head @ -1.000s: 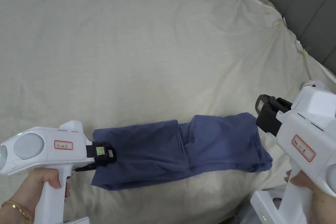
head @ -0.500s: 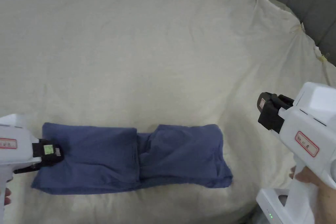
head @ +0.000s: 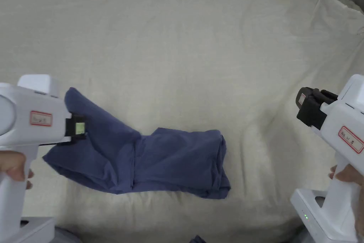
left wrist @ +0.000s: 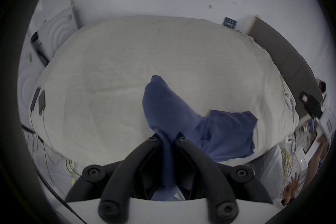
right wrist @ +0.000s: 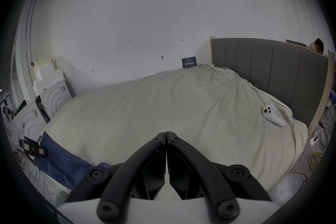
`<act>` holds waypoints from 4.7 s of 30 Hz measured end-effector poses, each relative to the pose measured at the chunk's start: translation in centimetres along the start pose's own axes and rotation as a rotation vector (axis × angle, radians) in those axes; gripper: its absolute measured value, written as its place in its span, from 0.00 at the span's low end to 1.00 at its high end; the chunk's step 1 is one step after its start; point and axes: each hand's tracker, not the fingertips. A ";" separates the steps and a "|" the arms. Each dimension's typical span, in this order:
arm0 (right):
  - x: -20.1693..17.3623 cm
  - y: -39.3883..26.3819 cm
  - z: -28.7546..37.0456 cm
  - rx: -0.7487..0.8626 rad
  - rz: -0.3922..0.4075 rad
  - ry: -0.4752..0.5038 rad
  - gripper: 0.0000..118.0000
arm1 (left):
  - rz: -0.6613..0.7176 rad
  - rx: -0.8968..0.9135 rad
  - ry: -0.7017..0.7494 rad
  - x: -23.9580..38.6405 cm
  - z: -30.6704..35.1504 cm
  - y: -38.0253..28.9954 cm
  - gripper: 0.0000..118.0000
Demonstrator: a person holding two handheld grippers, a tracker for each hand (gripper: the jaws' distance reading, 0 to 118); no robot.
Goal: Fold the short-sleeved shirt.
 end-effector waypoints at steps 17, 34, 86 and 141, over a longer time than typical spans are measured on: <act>2.6 0.0 2.4 0.036 -0.043 -0.041 0.00 | -0.135 -0.156 -0.263 16.5 -9.2 0.8 0.08; 3.3 -0.3 2.7 0.025 -0.048 -0.076 0.00 | -0.025 -0.139 -0.516 19.5 -13.1 0.0 0.81; -13.9 -11.6 -7.3 -0.221 0.145 0.229 0.00 | 0.036 0.559 0.062 4.8 -2.7 -6.6 0.00; -12.6 -12.8 -10.0 -0.446 0.020 0.257 0.00 | 0.333 -0.405 -0.670 -0.1 -20.5 -2.6 0.20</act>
